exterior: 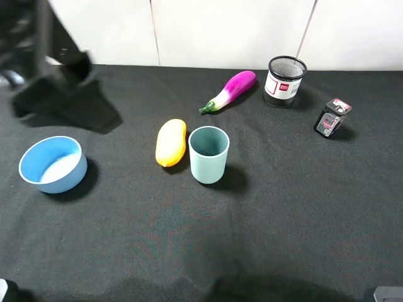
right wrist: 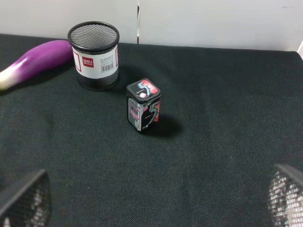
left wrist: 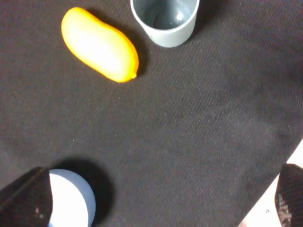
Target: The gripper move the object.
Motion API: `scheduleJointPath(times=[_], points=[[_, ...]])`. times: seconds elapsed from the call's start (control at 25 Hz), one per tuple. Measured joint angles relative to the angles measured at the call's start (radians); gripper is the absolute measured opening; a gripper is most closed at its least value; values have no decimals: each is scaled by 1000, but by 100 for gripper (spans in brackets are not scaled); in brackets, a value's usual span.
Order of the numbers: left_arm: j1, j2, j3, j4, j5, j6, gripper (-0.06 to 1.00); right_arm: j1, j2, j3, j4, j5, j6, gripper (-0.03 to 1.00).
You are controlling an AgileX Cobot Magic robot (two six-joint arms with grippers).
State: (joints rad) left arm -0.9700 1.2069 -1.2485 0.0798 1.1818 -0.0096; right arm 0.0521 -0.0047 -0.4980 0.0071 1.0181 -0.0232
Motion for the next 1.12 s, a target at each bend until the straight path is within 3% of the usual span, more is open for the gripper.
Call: scheduleJointPath(times=[0.56, 0.96, 1.12], points=[[0, -303, 159, 8, 2, 10, 99, 0, 0, 0, 0, 0, 0, 69], [2, -462, 193, 67, 1, 10, 99, 0, 0, 0, 0, 0, 0, 69], [58, -516, 202, 76, 1, 10, 99, 0, 0, 0, 0, 0, 0, 69]])
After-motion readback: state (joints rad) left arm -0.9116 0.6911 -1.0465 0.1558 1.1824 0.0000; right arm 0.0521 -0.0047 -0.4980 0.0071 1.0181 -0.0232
